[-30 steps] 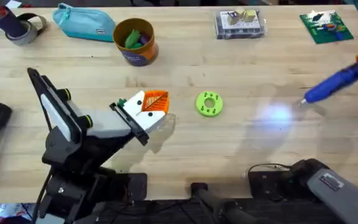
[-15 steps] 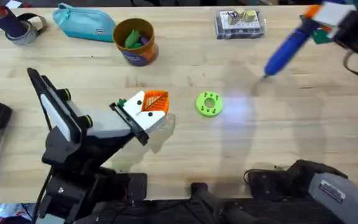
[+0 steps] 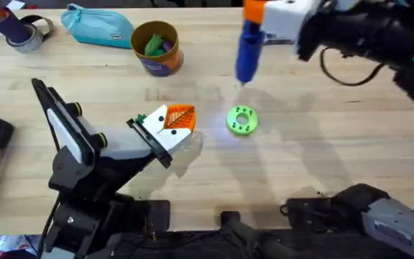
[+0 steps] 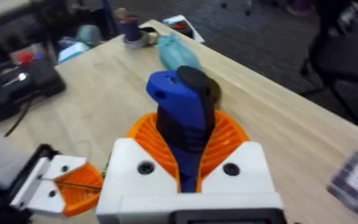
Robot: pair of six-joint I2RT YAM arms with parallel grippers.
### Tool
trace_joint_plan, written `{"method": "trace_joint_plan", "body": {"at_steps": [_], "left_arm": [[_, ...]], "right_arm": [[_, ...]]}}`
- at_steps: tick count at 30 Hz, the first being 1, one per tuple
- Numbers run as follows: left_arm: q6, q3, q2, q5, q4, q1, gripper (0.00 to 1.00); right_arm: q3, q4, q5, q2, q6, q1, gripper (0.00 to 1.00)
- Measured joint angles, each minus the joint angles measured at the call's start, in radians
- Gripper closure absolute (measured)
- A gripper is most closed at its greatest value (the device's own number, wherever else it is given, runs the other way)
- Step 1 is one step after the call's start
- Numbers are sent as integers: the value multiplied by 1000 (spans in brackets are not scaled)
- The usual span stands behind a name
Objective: Pick up the gripper from the table and insert it into the empty holder that is missing its gripper. Then pick up a screw, insert it into the mounting hole, and use the screwdriver to tighten it. Finally, clean up the table by picking up the vegetable and placing it into the bucket.
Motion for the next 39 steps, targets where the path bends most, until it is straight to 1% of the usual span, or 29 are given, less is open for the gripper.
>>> {"method": "trace_joint_plan", "body": {"at_steps": [4,8,12,19,20,21,22,27,32,39], "left_arm": [[0,0,0,0,0,0,989],[0,0,0,0,0,0,989],[0,0,0,0,0,0,989],[0,0,0,0,0,0,989],[0,0,0,0,0,0,989],[0,0,0,0,0,0,989],[0,0,0,0,0,0,989],[0,0,0,0,0,0,989],[0,0,0,0,0,0,989],[0,0,0,0,0,0,989]], "right_arm": [[-2,65,-3,0,-41,111,900],[-16,219,-4,0,-59,207,903],[-39,332,-4,0,-66,274,906],[-69,403,-4,12,-65,379,912],[-69,424,-4,17,-62,396,912],[-69,489,-4,40,-37,439,913],[-69,515,-4,54,-25,452,914],[-69,596,-8,112,24,488,915],[-69,604,-4,144,71,488,916],[-69,605,6,146,114,488,916]]}}
